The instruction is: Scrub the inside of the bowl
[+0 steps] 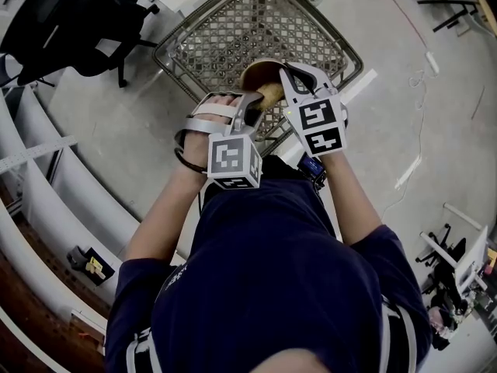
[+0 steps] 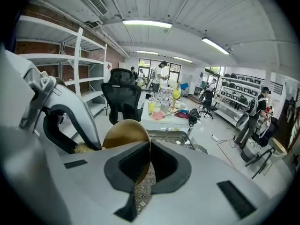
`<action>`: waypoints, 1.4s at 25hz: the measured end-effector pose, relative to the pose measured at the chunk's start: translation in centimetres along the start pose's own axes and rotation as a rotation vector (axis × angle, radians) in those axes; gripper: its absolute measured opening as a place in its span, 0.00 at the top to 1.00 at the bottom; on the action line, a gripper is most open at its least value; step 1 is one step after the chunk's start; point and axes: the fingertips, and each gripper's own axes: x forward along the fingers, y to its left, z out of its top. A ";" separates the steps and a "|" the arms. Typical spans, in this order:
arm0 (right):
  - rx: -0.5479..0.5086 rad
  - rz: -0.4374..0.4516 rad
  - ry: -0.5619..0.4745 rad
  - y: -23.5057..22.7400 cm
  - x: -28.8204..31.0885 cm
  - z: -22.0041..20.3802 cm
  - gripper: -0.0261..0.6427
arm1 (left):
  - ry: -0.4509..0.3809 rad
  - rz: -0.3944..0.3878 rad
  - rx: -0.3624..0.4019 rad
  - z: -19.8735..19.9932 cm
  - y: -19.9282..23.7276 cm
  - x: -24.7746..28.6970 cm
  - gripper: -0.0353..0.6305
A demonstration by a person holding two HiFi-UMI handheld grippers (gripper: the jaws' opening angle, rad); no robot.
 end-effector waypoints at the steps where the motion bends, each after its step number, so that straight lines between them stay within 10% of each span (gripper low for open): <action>1: 0.003 0.000 0.000 -0.1 -0.1 -0.1 0.94 | -0.008 0.002 -0.007 0.1 0.1 -0.1 0.82; 13: -0.004 0.010 0.032 0.6 -0.7 -1.9 0.94 | -0.002 0.169 -0.006 -0.4 4.7 -2.2 0.83; 27: -0.034 -0.025 -0.024 -0.7 -1.7 0.5 0.94 | -0.007 0.042 -0.110 -0.1 1.5 -0.3 0.83; 35: -0.119 -0.027 -0.015 0.5 -1.6 0.8 0.94 | 0.046 0.178 -0.120 -0.6 5.4 -1.1 0.83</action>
